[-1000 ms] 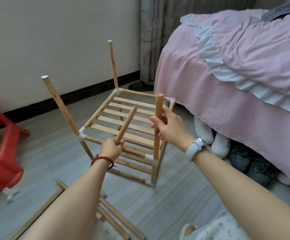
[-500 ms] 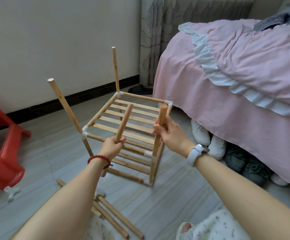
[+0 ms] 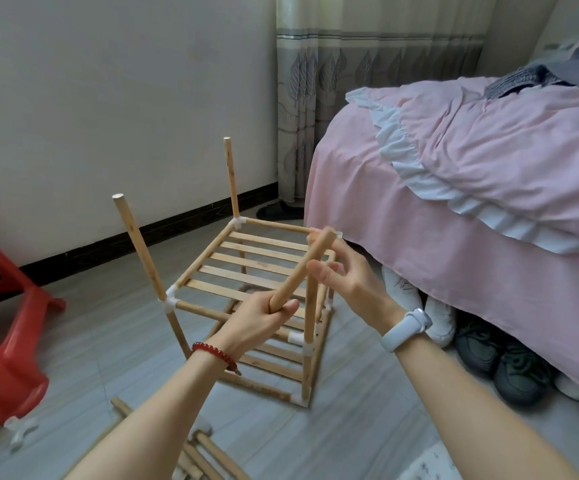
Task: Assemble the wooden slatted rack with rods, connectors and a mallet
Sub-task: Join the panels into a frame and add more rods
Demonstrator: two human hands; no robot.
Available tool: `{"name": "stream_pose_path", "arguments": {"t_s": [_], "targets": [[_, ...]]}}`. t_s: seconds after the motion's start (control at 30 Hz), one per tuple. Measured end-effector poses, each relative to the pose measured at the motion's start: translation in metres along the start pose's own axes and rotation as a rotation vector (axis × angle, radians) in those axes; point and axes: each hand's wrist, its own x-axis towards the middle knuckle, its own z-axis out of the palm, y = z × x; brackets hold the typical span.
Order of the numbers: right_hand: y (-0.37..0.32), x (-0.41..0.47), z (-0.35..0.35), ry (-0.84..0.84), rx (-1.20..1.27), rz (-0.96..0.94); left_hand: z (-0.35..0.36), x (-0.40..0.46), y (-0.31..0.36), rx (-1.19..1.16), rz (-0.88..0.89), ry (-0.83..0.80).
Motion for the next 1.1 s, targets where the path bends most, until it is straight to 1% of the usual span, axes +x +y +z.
{"name": "stream_pose_path", "arguments": {"t_s": [0.1, 0.13, 0.17, 0.2, 0.23, 0.27, 0.3, 0.33, 0.37, 0.4, 0.47, 0.5, 0.57, 0.63, 0.67, 0.7, 0.73, 0.77, 0.8, 0.87, 0.9, 0.93, 1.0, 1.03, 1.1], "targets": [[-0.014, 0.003, 0.002, 0.085, 0.067, -0.066, 0.010, 0.005, 0.010, 0.058, 0.079, 0.029], [-0.019, 0.003, 0.002, 0.118, 0.085, -0.092, 0.014, 0.007, 0.013, 0.114, 0.103, 0.060], [-0.022, 0.004, 0.000, 0.155, 0.108, -0.116, 0.020, 0.010, 0.017, 0.214, 0.139, 0.125], [-0.024, 0.005, 0.000, 0.210, 0.130, -0.133, 0.023, 0.011, 0.019, 0.337, 0.169, 0.225], [-0.025, 0.006, -0.002, 0.300, 0.159, -0.130, 0.025, 0.013, 0.020, 0.443, 0.178, 0.328], [-0.025, 0.009, -0.005, 0.437, 0.195, -0.105, 0.026, 0.015, 0.021, 0.508, 0.153, 0.413], [-0.023, 0.012, -0.011, 0.601, 0.250, -0.066, 0.028, 0.018, 0.018, 0.508, 0.114, 0.456], [-0.019, 0.015, -0.018, 0.762, 0.323, -0.013, 0.030, 0.022, 0.015, 0.458, 0.076, 0.454], [-0.014, 0.017, -0.027, 0.893, 0.438, 0.053, 0.033, 0.025, 0.010, 0.362, 0.043, 0.415], [-0.008, 0.019, -0.035, 0.983, 0.587, 0.122, 0.037, 0.026, 0.008, 0.236, 0.020, 0.352], [0.012, 0.019, -0.050, 1.071, 0.859, 0.280, 0.049, 0.028, 0.008, 0.033, -0.014, 0.206], [0.025, 0.018, -0.055, 1.089, 0.944, 0.366, 0.056, 0.029, 0.007, -0.032, -0.038, 0.164], [0.051, 0.014, -0.067, 1.111, 1.042, 0.490, 0.063, 0.031, 0.009, -0.079, -0.072, 0.113], [0.073, 0.008, -0.080, 1.173, 1.091, 0.542, 0.061, 0.034, 0.008, -0.152, -0.074, 0.051], [0.080, 0.006, -0.086, 1.223, 1.067, 0.546, 0.058, 0.035, 0.009, -0.213, -0.072, 0.024], [0.086, 0.003, -0.091, 1.274, 0.983, 0.544, 0.057, 0.034, 0.010, -0.287, -0.079, 0.011], [0.089, 0.001, -0.094, 1.312, 0.859, 0.538, 0.058, 0.033, 0.010, -0.316, -0.091, 0.033], [0.092, 0.001, -0.094, 1.318, 0.720, 0.529, 0.062, 0.034, 0.009, -0.331, -0.114, 0.085], [0.094, 0.001, -0.091, 1.287, 0.581, 0.514, 0.068, 0.034, 0.009, -0.328, -0.128, 0.163], [0.097, 0.001, -0.079, 1.133, 0.306, 0.469, 0.076, 0.036, 0.009, -0.374, -0.166, 0.329], [0.098, 0.001, -0.073, 1.018, 0.178, 0.435, 0.076, 0.037, 0.010, -0.403, -0.191, 0.370], [0.099, 0.000, -0.068, 0.894, 0.051, 0.391, 0.073, 0.039, 0.009, -0.421, -0.207, 0.354], [0.101, -0.001, -0.063, 0.695, -0.232, 0.298, 0.062, 0.042, 0.003, -0.445, -0.207, 0.247], [0.099, -0.002, -0.061, 0.653, -0.377, 0.259, 0.057, 0.041, 0.002, -0.456, -0.198, 0.192], [0.096, -0.002, -0.059, 0.640, -0.594, 0.217, 0.049, 0.036, -0.002, -0.433, -0.189, 0.112]]}}
